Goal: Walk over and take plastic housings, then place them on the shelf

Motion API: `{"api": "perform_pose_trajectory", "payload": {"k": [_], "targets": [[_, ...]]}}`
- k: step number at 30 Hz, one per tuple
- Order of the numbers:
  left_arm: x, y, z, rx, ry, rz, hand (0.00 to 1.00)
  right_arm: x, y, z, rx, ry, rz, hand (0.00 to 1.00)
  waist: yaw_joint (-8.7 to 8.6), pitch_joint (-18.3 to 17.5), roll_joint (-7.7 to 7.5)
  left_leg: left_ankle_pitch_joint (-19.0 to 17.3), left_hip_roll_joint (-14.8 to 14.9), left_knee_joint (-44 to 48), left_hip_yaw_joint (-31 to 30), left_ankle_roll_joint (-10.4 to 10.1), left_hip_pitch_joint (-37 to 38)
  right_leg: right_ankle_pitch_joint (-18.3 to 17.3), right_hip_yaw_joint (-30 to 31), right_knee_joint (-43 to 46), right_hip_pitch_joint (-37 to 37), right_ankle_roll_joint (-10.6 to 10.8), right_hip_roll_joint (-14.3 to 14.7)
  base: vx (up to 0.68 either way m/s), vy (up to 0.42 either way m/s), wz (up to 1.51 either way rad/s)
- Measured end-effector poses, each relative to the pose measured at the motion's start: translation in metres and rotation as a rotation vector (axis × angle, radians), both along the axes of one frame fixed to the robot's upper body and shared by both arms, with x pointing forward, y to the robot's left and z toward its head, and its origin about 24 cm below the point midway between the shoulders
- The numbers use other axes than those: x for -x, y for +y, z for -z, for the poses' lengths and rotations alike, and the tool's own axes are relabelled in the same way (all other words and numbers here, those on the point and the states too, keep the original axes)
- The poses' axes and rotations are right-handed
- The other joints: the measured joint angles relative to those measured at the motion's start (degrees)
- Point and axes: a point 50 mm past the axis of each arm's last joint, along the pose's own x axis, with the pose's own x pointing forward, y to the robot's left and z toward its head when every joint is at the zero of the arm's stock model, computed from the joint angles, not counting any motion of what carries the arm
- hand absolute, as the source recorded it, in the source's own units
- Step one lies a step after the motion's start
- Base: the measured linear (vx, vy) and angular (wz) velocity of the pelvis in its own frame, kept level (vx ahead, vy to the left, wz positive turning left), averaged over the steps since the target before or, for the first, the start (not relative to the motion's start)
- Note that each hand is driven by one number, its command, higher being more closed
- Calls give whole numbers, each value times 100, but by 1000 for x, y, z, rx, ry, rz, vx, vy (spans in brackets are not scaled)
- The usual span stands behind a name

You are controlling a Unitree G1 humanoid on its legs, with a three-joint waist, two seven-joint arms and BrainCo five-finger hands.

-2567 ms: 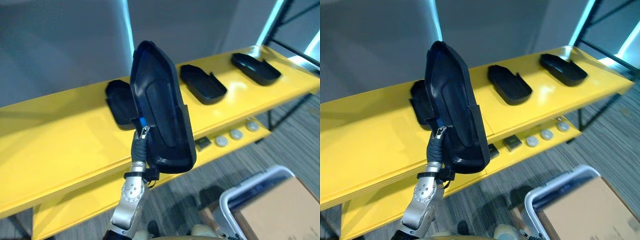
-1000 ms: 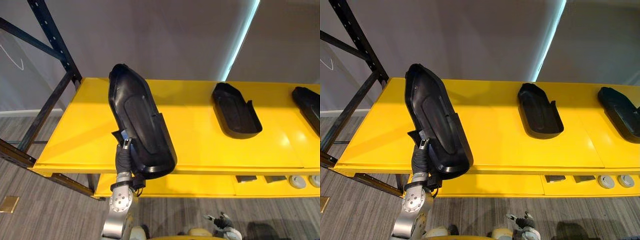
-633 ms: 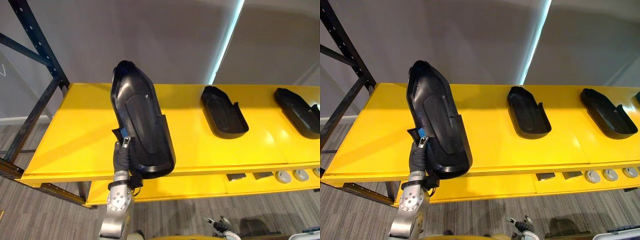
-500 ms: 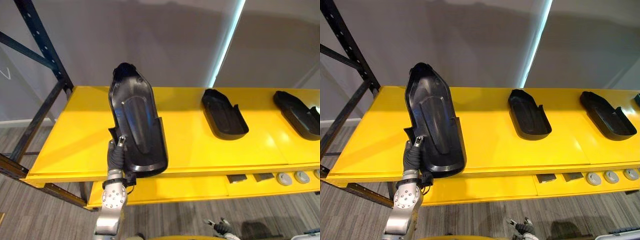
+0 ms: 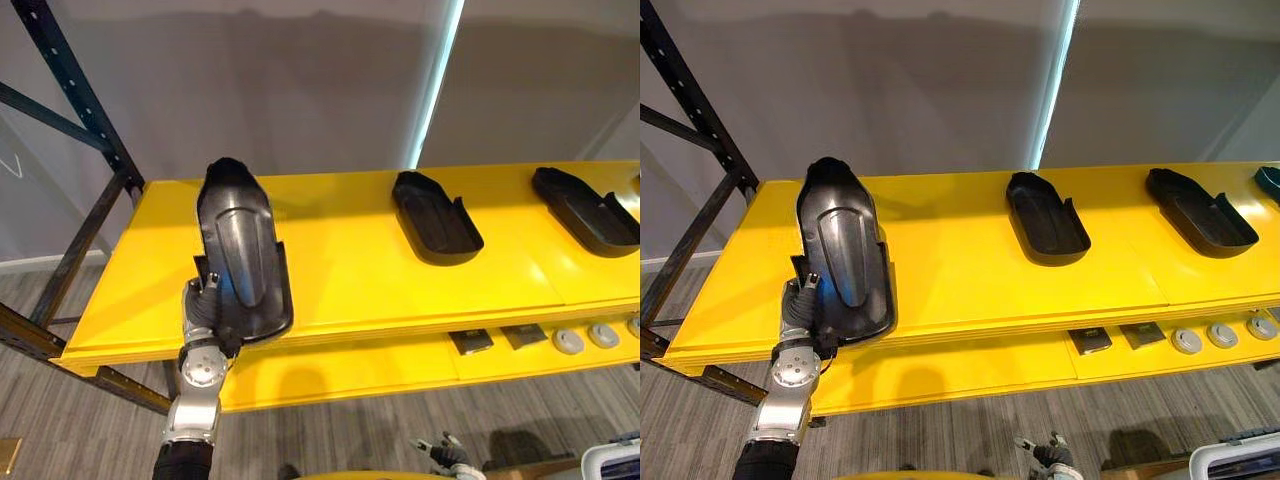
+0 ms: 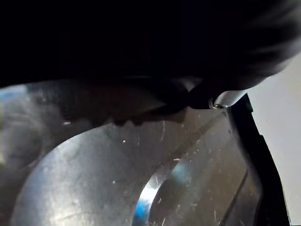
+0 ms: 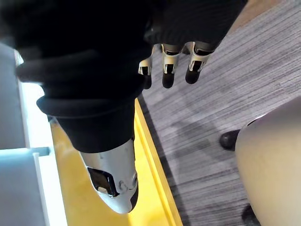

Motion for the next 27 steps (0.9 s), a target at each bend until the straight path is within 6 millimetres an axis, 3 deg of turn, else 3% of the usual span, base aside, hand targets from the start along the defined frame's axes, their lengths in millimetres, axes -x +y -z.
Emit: {"api": "perform_pose_trajectory", "payload": {"k": [6,7,18,27], "targets": [[-18,21,-4,-43,19,-87,100,-3,0,0,14,2,-34,0,-15,10,-5,16,-42,0,62,36,-10,54,91,-110,8,-43,9,63,-9,-9],[-20,24,-4,-54,29,-92,0,-5,0,-1,17,0,-40,0,-22,28,-1,16,-44,0,62,35,-13,57,101,-127,8,-46,14,49,-27,-7],[-34,41,-11,-89,46,-157,0,-12,-2,-3,25,-17,-50,0,-59,253,25,15,-15,-2,59,32,-14,105,179,-175,1,-79,54,0,-29,-3],[-36,41,-11,-71,38,-172,0,-13,-3,-3,26,-20,-52,0,-71,291,4,11,-36,-3,49,31,-13,123,198,-182,-2,-60,32,-10,-3,-1]]}}
